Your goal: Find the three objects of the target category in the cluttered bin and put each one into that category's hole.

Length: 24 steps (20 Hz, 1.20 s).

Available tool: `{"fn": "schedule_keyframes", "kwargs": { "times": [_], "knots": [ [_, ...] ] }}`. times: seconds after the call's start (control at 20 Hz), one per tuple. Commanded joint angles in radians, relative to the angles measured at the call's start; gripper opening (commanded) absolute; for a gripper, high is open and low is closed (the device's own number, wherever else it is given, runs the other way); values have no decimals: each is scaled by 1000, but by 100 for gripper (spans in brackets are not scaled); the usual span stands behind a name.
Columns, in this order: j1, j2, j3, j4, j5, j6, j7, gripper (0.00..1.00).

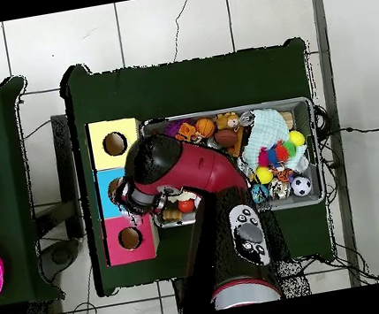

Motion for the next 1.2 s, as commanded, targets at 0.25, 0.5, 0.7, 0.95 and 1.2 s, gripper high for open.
{"fn": "schedule_keyframes", "kwargs": {
  "times": [0.25,0.5,0.7,0.95,1.2],
  "knots": [
    [-46,56,71,80,4,-34,111,0],
    [-74,133,95,21,-3,-50,93,0],
    [-80,94,102,67,10,-71,71,0],
    [-87,91,130,86,31,-87,68,0],
    [-84,114,161,62,57,-86,80,0]
  ]
}}
